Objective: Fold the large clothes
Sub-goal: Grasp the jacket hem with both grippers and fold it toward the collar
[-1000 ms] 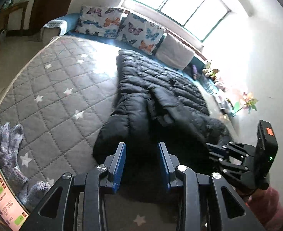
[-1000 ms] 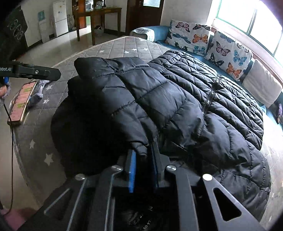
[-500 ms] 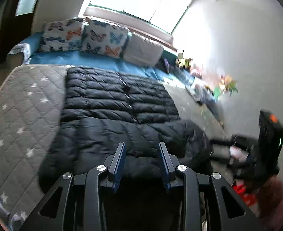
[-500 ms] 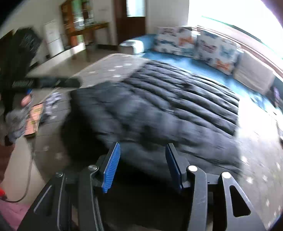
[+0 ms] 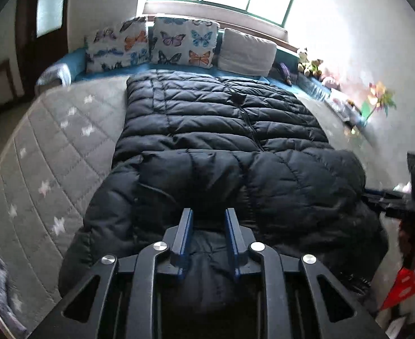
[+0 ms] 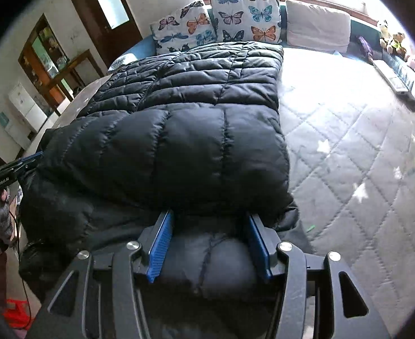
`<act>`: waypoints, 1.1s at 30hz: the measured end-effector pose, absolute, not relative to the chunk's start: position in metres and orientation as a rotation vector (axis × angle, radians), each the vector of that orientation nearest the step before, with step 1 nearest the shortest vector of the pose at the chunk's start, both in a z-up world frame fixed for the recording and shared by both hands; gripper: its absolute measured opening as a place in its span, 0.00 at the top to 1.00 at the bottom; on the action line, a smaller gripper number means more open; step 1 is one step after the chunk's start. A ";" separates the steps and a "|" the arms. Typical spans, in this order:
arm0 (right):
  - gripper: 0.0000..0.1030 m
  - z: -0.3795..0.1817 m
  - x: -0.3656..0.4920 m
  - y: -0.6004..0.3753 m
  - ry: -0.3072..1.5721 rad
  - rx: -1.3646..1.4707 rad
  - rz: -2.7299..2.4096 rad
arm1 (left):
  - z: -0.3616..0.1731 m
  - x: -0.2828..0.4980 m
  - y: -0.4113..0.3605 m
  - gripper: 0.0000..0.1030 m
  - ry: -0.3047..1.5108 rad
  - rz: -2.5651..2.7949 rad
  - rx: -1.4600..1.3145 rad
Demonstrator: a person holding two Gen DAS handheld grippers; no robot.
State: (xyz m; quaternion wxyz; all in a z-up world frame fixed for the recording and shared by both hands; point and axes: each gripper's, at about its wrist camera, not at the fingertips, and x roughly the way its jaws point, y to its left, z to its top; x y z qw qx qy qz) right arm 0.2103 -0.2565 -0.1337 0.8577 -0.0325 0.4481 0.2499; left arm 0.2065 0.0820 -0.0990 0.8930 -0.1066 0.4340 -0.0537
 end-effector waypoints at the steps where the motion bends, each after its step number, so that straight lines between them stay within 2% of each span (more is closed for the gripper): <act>1: 0.45 -0.130 0.209 -0.254 0.938 -0.089 0.517 | -0.097 0.205 0.087 0.75 0.894 -0.116 -0.246; 5: 0.45 -0.103 0.203 -0.246 0.892 -0.159 0.508 | -0.075 0.196 0.103 0.71 0.821 -0.048 -0.260; 6: 0.45 -0.096 0.200 -0.243 0.871 -0.184 0.511 | -0.068 0.195 0.107 0.59 0.808 -0.023 -0.260; 7: 0.45 -0.093 0.202 -0.247 0.857 -0.192 0.521 | -0.065 0.195 0.113 0.38 0.798 0.010 -0.264; 8: 0.45 -0.090 0.201 -0.244 0.848 -0.197 0.537 | -0.064 0.197 0.119 0.28 0.791 0.032 -0.268; 9: 0.45 -0.088 0.202 -0.241 0.846 -0.200 0.552 | -0.064 0.196 0.123 0.22 0.783 0.048 -0.275; 11: 0.45 -0.092 0.205 -0.231 0.846 -0.208 0.567 | -0.066 0.200 0.128 0.22 0.799 0.028 -0.289; 14: 0.44 -0.115 0.214 -0.221 0.890 -0.198 0.568 | -0.078 0.211 0.122 0.31 0.847 0.001 -0.271; 16: 0.44 -0.126 0.217 -0.218 0.904 -0.200 0.560 | -0.089 0.219 0.118 0.57 0.884 -0.021 -0.248; 19: 0.44 -0.119 0.213 -0.219 0.898 -0.216 0.552 | -0.093 0.223 0.115 0.78 0.870 -0.030 -0.240; 21: 0.44 -0.105 0.208 -0.219 0.884 -0.219 0.565 | -0.088 0.221 0.113 0.86 0.843 -0.021 -0.218; 26: 0.44 -0.085 0.196 -0.208 0.824 -0.225 0.623 | -0.074 0.216 0.107 0.89 0.782 0.032 -0.164; 30: 0.42 -0.120 0.207 -0.191 0.899 -0.241 0.637 | -0.093 0.222 0.113 0.87 0.830 0.044 -0.177; 33: 0.42 -0.132 0.207 -0.187 0.887 -0.259 0.627 | -0.099 0.222 0.122 0.84 0.845 0.030 -0.223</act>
